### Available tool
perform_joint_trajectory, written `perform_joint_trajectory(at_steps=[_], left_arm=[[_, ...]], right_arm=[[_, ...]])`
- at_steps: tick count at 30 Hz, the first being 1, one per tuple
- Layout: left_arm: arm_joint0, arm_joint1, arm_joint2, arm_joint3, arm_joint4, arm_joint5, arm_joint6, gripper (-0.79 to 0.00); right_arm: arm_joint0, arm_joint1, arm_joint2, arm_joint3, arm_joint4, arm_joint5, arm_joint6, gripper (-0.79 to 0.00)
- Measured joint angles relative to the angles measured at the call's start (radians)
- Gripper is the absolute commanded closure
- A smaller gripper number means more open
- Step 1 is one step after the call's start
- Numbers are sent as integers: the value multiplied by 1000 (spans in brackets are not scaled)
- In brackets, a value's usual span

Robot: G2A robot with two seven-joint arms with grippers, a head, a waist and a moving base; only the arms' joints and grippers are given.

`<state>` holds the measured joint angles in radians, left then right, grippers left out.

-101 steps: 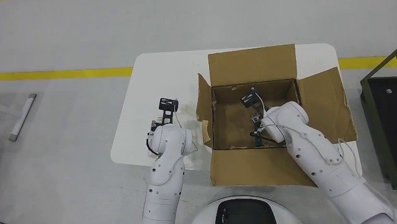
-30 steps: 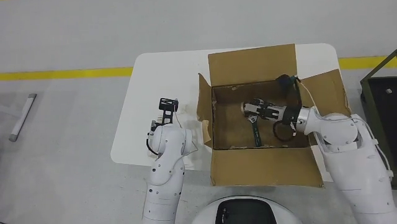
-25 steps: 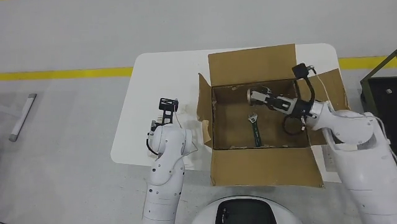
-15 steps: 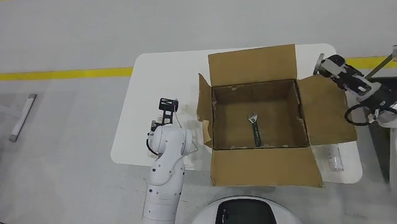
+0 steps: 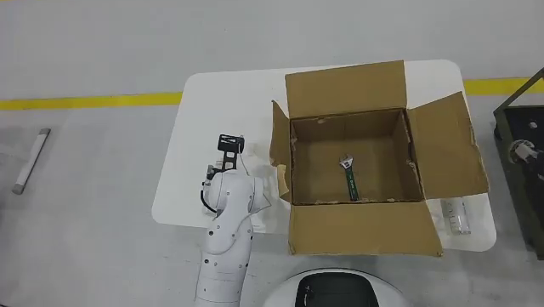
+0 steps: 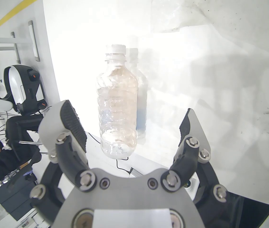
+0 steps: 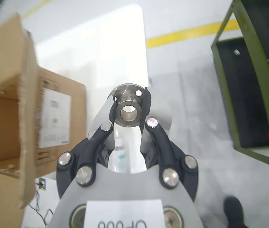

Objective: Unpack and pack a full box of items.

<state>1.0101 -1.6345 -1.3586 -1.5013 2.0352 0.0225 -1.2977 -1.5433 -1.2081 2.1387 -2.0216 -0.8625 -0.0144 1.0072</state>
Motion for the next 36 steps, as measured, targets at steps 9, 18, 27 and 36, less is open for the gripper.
perform_joint_trajectory(at_steps=[9,18,27,36], left_arm=[[0,0,0,0,0,0,0,-785],[0,0,0,0,0,0,0,-785],[0,0,0,0,0,0,0,-785],[0,0,0,0,0,0,0,-785]], right_arm=[[68,22,-224,55,-388,17,189,0],[117,26,-320,128,-428,-4,255,0],[103,27,-342,137,-403,2,274,0],[94,29,-348,159,-377,15,268,-148]])
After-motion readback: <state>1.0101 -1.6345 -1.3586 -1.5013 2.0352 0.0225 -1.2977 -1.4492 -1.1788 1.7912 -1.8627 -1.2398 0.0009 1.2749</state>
